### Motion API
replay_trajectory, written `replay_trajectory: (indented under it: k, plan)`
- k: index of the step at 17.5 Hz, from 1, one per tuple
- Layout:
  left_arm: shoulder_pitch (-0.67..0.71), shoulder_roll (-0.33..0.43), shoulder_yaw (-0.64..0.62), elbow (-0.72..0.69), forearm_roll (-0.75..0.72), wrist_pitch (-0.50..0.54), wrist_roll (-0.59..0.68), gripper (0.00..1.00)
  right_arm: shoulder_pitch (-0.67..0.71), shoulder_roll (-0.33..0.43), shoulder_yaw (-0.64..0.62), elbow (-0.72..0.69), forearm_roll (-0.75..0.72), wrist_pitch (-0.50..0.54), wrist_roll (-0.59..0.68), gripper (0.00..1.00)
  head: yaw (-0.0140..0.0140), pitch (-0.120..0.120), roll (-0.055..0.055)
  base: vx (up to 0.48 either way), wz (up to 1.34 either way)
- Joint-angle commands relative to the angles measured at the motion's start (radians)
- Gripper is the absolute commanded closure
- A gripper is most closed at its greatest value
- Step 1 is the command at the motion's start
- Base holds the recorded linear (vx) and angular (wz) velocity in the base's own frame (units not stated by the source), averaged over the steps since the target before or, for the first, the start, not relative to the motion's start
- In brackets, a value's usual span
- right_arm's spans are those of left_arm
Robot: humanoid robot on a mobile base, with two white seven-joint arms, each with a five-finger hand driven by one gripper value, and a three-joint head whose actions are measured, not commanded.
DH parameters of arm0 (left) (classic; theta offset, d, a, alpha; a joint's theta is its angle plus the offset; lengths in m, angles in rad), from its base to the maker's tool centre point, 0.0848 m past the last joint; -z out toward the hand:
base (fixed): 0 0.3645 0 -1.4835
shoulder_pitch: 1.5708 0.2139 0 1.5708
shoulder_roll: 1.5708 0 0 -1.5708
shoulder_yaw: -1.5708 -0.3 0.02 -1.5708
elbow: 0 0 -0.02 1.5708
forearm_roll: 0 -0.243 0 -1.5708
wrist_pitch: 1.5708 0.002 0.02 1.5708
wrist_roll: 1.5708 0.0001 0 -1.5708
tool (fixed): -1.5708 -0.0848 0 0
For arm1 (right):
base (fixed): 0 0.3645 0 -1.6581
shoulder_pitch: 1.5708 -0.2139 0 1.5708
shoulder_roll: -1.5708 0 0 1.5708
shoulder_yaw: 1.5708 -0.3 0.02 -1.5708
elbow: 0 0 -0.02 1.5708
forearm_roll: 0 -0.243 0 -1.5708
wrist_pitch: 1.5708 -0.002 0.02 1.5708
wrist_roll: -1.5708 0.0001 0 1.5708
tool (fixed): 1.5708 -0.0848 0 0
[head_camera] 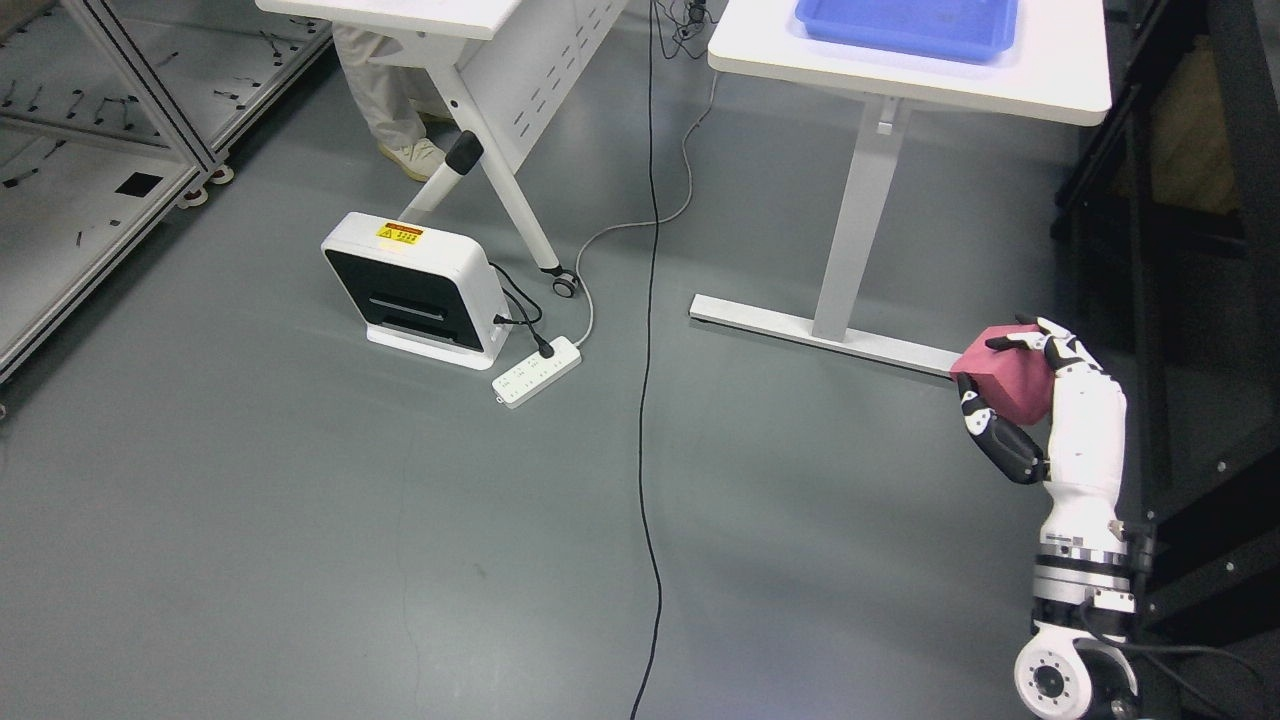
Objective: Pick pink block from left shelf to tray
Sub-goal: 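Carry the held pink cube while turning toward the blue tray table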
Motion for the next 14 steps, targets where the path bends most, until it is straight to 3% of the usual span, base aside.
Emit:
replay_trajectory:
  k: [1,14]
  plan:
    - [0.009,0.017,0.000,0.000,-0.002,-0.001,0.001,0.00,0.000,-0.017,-0.025,0.000,0.000,0.001,0.000,0.98,0.0000,0.000,0.000,0.212,0.24]
    - [0.009,0.017,0.000,0.000,-0.002,-0.001,0.001,0.00,0.000,-0.017,-0.020,0.001,0.000,0.001,0.002,0.98,0.0000,0.000,0.000,0.281,0.02]
